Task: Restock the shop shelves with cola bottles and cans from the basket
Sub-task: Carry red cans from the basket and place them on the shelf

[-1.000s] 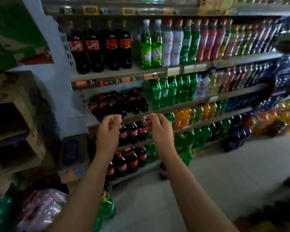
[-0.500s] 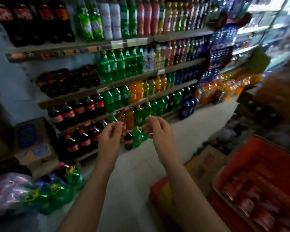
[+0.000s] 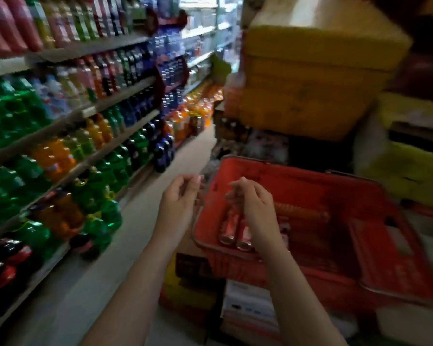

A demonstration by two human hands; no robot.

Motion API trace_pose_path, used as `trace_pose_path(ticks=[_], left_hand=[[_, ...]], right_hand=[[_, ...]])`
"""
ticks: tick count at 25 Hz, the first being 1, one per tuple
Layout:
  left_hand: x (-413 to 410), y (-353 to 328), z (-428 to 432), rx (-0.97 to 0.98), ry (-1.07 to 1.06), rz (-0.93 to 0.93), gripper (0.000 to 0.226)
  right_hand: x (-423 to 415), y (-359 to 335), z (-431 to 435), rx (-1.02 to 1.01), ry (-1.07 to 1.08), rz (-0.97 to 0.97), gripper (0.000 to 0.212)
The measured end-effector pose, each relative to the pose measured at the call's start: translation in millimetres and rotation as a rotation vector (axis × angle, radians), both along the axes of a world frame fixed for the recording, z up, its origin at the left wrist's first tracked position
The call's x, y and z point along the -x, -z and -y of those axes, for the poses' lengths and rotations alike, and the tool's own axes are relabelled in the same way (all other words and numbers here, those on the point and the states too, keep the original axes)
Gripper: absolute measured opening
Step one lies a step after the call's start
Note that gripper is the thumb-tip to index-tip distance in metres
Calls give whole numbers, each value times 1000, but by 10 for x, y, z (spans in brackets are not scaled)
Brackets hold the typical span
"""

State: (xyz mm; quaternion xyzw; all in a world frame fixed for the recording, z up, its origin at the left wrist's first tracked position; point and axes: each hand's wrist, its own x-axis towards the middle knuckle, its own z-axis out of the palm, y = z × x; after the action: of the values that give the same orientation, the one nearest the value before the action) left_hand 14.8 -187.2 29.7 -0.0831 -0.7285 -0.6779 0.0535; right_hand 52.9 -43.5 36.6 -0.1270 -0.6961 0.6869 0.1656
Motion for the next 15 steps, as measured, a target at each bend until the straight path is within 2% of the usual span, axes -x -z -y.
trace_pose_path(ticks=[2, 6, 11, 15], left_hand=[[86, 54, -435, 35, 133, -5, 19], [204, 147, -1208, 227, 339, 28, 21], [710, 440, -1891, 330, 430, 164, 21], [988, 960, -2212, 542, 412, 306, 40]], right_hand=[[-104, 43, -449, -6, 119, 61, 32], [-88, 235, -1249, -16, 300, 168, 35], [385, 622, -1939, -24, 331, 289, 33], [639, 1107, -2251, -9, 293, 438, 33]])
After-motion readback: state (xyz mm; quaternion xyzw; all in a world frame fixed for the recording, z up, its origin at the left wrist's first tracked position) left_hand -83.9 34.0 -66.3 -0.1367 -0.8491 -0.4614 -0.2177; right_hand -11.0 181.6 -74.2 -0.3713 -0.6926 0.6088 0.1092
